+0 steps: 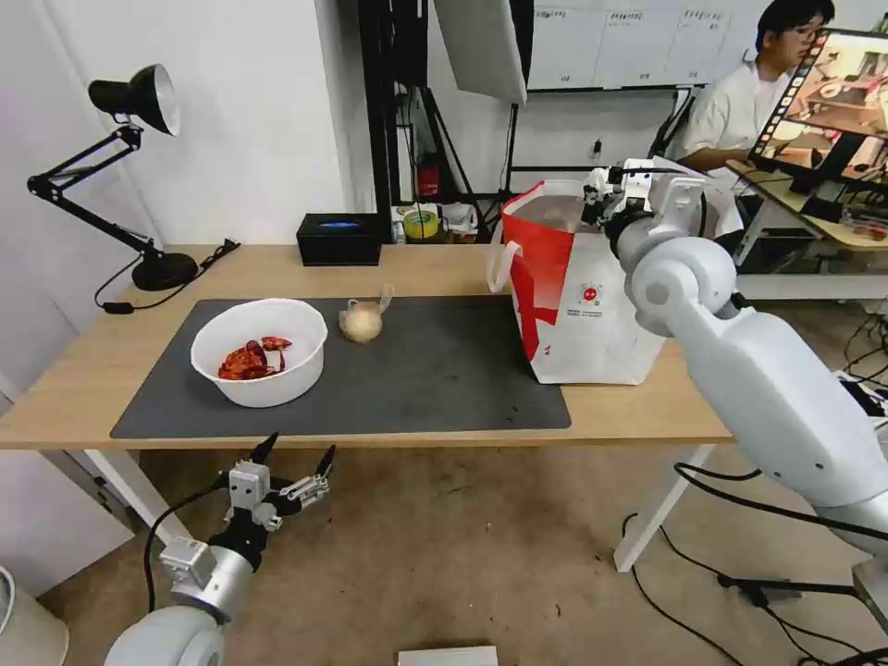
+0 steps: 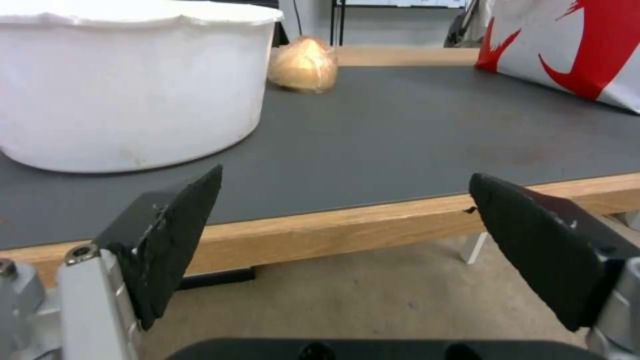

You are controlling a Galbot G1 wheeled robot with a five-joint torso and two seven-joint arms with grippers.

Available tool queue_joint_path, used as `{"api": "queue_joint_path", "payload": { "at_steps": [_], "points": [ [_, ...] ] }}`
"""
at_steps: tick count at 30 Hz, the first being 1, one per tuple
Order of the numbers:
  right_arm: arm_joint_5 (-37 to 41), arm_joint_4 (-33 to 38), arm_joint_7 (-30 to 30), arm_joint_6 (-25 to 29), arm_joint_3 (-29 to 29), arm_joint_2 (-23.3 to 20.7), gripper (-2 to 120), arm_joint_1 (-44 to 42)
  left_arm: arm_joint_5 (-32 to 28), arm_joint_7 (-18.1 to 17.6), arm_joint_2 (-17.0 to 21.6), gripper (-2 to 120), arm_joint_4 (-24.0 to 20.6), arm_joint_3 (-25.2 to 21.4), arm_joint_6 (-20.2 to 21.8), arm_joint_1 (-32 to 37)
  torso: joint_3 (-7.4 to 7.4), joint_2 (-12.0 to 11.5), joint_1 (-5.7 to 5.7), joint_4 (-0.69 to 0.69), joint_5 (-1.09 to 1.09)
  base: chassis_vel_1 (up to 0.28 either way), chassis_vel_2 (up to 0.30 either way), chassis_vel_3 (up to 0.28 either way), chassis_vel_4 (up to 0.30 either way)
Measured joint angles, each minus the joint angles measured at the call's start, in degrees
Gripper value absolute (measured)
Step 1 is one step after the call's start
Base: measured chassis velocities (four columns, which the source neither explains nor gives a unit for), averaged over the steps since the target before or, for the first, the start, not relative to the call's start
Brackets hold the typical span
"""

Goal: Pick up the trash from the table and place it into the takeout bag.

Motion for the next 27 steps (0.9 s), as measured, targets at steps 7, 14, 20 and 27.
{"api": "queue_joint_path", "payload": {
  "at_steps": [7,14,20,27],
  "points": [
    [-0.1,0.1,0.1,-2.2,0.0,-0.8,56,0.4,0.0,0.0,-0.1,100,0.0,0.0,0.0,0.1,0.00,0.0,0.00,0.00,0.00,0.000,0.000,0.000,0.000],
    [-1.7,0.3,-1.8,-4.7,0.1,-2.0,83,-0.2,0.0,0.0,-0.2,100,0.0,0.0,0.0,0.1,0.00,0.0,0.00,0.00,0.00,0.000,0.000,0.000,0.000],
    [-5.1,0.1,-5.9,-8.1,-0.1,-3.1,99,0.2,-0.1,0.0,-0.3,100,-0.1,-0.1,0.0,0.2,0.00,0.0,0.00,0.00,-0.01,0.000,0.000,0.000,0.000],
    [-7.5,-0.6,-7.2,-9.7,-0.7,-3.3,100,0.9,-0.1,0.0,-0.3,100,-0.3,-0.3,-0.1,0.3,0.00,0.0,0.00,0.00,-0.01,0.000,0.000,0.000,0.000]
  ]
}}
